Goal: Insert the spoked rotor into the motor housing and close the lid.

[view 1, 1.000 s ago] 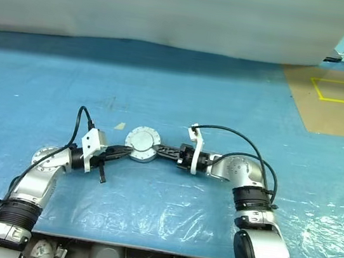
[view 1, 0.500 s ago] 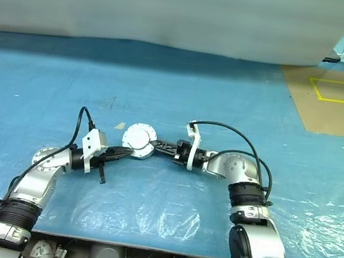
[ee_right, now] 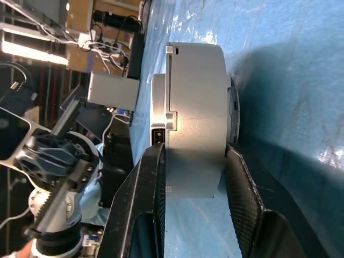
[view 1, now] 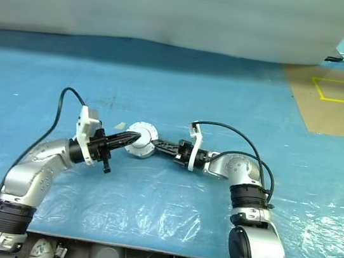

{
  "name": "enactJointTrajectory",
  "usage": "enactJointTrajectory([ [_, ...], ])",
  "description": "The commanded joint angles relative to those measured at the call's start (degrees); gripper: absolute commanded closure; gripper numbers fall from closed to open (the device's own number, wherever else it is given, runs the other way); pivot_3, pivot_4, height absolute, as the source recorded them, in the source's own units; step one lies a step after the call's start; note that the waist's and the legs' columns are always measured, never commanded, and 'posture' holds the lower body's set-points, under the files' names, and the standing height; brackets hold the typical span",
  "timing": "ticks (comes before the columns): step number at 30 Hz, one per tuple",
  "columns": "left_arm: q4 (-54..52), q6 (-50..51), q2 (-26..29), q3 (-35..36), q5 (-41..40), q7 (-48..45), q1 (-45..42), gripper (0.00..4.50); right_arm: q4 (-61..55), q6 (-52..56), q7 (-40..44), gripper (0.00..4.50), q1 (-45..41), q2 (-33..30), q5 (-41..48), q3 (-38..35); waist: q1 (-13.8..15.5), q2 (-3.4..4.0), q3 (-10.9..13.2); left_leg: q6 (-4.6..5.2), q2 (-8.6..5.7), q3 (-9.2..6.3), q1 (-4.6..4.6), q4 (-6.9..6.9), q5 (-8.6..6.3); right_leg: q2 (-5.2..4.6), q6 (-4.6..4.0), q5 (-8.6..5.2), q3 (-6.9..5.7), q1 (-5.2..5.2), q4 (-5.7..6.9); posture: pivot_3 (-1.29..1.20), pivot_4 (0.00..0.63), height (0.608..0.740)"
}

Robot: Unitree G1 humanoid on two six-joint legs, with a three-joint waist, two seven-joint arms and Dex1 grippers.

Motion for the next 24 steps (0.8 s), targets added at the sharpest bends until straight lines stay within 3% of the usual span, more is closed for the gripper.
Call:
enactJointTrajectory([
  [1,-0.8,3.0,0.7,3.3,-2.5,1.3,1.1,4.50,-3.9,2.0,-1.5,3.30,-0.8,0.7,4.5,-4.3,0.0,0.00,0.1,-0.02,0.00,0.02,-0.03,-0.01,-0.01,0.01,0.01,-0.01,-0.01,-0.02,-0.02,0.00,0.150,0.740],
  [10,7.2,12.0,-3.3,11.8,-10.5,10.3,-2.9,4.50,-8.2,4.6,-9.7,3.30,-5.9,6.1,12.7,-14.1,0.0,0.04,0.4,-0.11,-0.02,0.07,-0.50,0.09,-0.01,0.17,0.18,0.11,-0.20,-0.43,0.09,0.00,0.150,0.740],
  [11,7.7,12.8,-3.6,12.4,-10.7,11.7,-3.0,4.32,-8.3,4.8,-10.7,3.30,-6.4,6.6,13.4,-14.8,-0.1,0.04,0.4,-0.13,-0.02,0.06,-0.51,0.09,-0.01,0.17,0.18,0.11,-0.23,-0.44,0.09,0.00,0.150,0.740],
  [15,8.8,15.6,-5.2,13.4,-12.5,13.0,-1.9,3.26,-7.7,4.5,-14.0,3.30,-8.7,8.0,15.3,-16.7,0.1,0.04,0.4,-0.22,-0.02,-0.07,-0.63,0.10,-0.07,0.17,0.19,0.12,-0.43,-0.43,0.09,0.00,0.150,0.740],
  [24,9.9,21.5,-10.2,17.3,-20.9,16.6,-2.9,0.09,-8.3,5.4,-16.2,3.30,-10.3,8.1,18.1,-16.6,0.4,0.04,0.4,-0.25,-0.03,-0.39,-0.88,0.22,-0.07,0.14,0.20,0.13,-0.81,-0.39,0.12,0.00,0.150,0.740],
])
